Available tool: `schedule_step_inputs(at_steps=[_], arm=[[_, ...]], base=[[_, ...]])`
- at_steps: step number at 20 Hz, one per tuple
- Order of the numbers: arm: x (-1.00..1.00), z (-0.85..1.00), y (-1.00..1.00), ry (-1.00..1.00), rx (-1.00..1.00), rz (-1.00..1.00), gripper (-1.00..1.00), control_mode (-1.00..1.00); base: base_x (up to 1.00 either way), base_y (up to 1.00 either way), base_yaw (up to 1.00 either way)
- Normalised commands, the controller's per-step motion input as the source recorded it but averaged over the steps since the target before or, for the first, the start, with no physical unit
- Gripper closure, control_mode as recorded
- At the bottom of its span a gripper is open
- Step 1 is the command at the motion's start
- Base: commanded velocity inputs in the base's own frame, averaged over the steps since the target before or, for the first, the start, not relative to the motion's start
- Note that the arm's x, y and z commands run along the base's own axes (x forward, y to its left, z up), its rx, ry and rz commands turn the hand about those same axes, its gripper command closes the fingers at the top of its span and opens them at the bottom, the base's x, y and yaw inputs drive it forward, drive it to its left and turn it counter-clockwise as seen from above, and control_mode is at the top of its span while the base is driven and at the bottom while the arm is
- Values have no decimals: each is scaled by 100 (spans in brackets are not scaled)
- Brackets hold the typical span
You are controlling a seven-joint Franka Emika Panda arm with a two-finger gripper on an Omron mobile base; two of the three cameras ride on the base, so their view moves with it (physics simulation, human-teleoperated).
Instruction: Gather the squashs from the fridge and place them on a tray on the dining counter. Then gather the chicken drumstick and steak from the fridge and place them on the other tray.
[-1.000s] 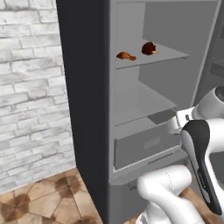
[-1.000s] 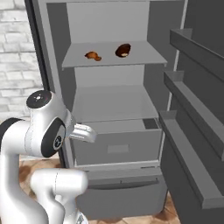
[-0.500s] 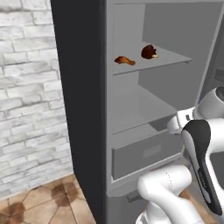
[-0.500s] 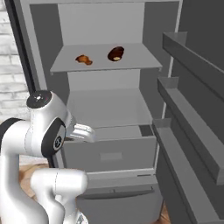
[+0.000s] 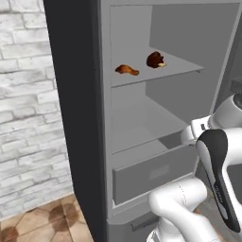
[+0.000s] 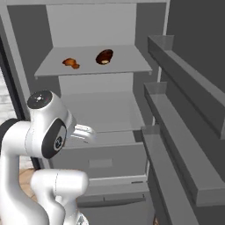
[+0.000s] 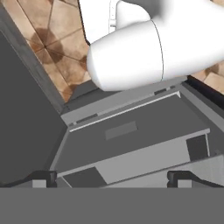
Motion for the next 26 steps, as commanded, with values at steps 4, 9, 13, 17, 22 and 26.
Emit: schedule_step_inputs(at_steps=[4,9,13,17,22,26], arm=[[0,0,0,0,0,0,-100,100],[0,0,0,0,0,0,-100,100],[0,0,0,0,0,0,-100,100],[0,0,0,0,0,0,-100,100],[10,0,0,1,0,0,-100,-100],[22,27,0,-17,-2,0,-100,-100]], base=[[42,-16,0],[41,-5,0],[44,-3,1],[51,-2,2],[46,0,1],[0,0,0]])
